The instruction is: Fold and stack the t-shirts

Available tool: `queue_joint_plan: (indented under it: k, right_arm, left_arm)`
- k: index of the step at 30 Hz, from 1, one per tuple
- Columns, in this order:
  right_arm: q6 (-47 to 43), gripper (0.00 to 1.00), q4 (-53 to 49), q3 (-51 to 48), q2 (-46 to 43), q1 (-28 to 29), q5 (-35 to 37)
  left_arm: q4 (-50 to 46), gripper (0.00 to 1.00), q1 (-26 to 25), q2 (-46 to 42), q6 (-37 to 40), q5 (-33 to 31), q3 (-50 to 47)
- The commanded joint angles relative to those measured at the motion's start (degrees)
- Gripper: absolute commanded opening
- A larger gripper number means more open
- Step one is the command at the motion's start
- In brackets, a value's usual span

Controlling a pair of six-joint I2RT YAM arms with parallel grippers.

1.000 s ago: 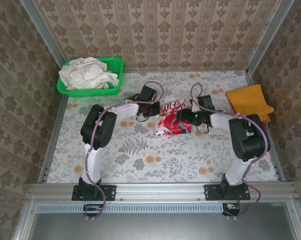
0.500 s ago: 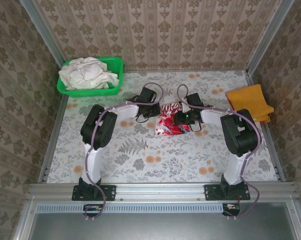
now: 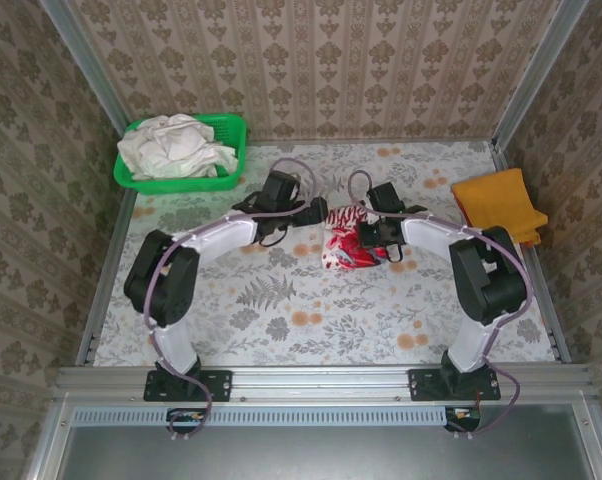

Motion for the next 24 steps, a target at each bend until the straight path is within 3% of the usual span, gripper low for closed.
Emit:
queue_joint_plan:
  k: [1,11,17,24]
  right_arm:
    - [-7.56,0.00,-4.65,3.07,-4.33,-0.43,11.40]
    - [-25.97,0.00,-6.70,6.56,-4.94,-8.29,20.57]
    - [-38.70,0.00,-3.99,7.05,-5.61,-14.98,14.92]
    - [-44.25,0.00,-8.50,13.39,-3.01,-21.51,16.11]
  left_arm:
    - [1.32,1.00,0.90,-2.24,4.91,-3.69,-3.81]
    - [7.94,1.00,-0.58,-6.73,13.41,0.85,-9.99]
    - [8.59,1.00,-1.12,-9.79,17.02,4.38,-11.84]
    - [8.28,1.00,-1.04,-12.52,19.58,3.52,-14.38]
